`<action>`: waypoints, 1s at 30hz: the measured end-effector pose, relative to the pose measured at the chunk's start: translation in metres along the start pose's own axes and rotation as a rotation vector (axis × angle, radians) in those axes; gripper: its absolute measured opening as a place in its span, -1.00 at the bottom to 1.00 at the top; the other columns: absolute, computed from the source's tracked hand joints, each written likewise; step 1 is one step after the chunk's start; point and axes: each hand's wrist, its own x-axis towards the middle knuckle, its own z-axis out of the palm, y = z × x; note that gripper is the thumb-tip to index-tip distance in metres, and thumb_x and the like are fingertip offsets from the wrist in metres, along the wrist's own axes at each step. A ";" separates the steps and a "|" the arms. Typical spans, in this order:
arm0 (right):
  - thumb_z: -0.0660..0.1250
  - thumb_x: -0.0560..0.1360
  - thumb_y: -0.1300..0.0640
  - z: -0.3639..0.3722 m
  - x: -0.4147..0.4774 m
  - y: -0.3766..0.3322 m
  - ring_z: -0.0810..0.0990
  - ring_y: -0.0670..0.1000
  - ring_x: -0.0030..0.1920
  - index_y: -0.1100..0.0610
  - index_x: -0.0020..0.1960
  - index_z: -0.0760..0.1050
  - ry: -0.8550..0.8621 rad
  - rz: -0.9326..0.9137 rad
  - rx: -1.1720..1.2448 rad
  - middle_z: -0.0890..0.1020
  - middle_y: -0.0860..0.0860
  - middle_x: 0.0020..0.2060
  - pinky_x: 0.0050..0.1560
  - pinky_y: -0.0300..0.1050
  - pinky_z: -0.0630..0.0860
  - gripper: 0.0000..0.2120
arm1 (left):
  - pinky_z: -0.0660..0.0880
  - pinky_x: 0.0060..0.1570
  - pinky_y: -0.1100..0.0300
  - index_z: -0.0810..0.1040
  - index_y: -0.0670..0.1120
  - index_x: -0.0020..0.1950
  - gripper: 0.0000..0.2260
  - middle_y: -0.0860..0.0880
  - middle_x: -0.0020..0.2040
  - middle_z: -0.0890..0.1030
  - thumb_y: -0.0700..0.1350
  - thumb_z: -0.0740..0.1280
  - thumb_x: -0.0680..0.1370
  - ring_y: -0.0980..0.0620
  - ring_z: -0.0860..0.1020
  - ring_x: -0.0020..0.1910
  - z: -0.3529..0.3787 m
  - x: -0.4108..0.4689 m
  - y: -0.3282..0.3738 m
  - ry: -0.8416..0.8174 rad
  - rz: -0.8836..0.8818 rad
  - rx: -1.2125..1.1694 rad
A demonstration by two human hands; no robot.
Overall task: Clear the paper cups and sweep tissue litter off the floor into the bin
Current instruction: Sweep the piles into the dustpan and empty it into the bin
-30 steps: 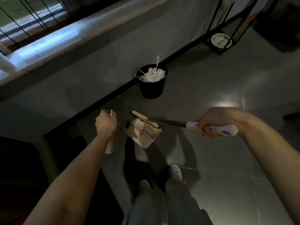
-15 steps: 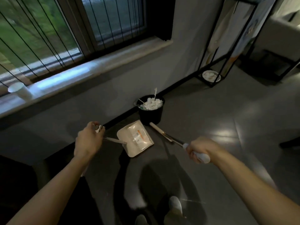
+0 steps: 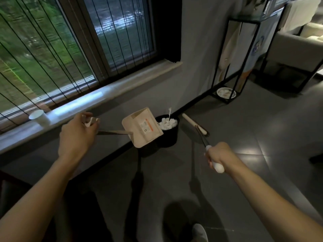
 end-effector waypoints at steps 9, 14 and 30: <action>0.35 0.51 0.20 0.021 -0.001 0.032 0.51 0.07 -0.41 0.26 0.28 0.36 0.069 -0.029 0.104 0.61 0.26 -0.06 -0.48 -0.20 0.39 -0.62 | 0.47 -0.19 0.08 0.42 -0.07 0.33 -0.66 -0.11 0.01 0.64 -0.08 0.30 0.56 -0.14 0.63 -0.12 0.052 -0.016 0.034 -0.155 0.348 0.241; 0.38 0.48 0.17 0.031 0.017 0.065 0.50 0.08 -0.17 0.12 0.56 0.03 0.027 0.001 0.215 0.57 0.20 0.07 -0.23 -0.11 0.47 -0.22 | 0.60 -0.29 0.04 0.41 -0.05 0.31 -0.64 -0.09 -0.02 0.65 -0.03 0.29 0.53 -0.12 0.64 -0.26 0.102 -0.023 0.020 -0.300 0.506 0.338; 0.30 0.48 0.28 0.027 0.029 0.103 0.50 -0.02 -0.48 0.17 0.53 0.13 0.036 -0.020 0.167 0.62 0.21 -0.04 -0.50 -0.25 0.40 -0.33 | 0.46 -0.61 0.19 0.40 -0.09 0.18 -0.64 -0.11 -0.15 0.68 -0.09 0.26 0.39 -0.06 0.62 -0.44 0.114 -0.021 0.012 -0.042 0.787 0.365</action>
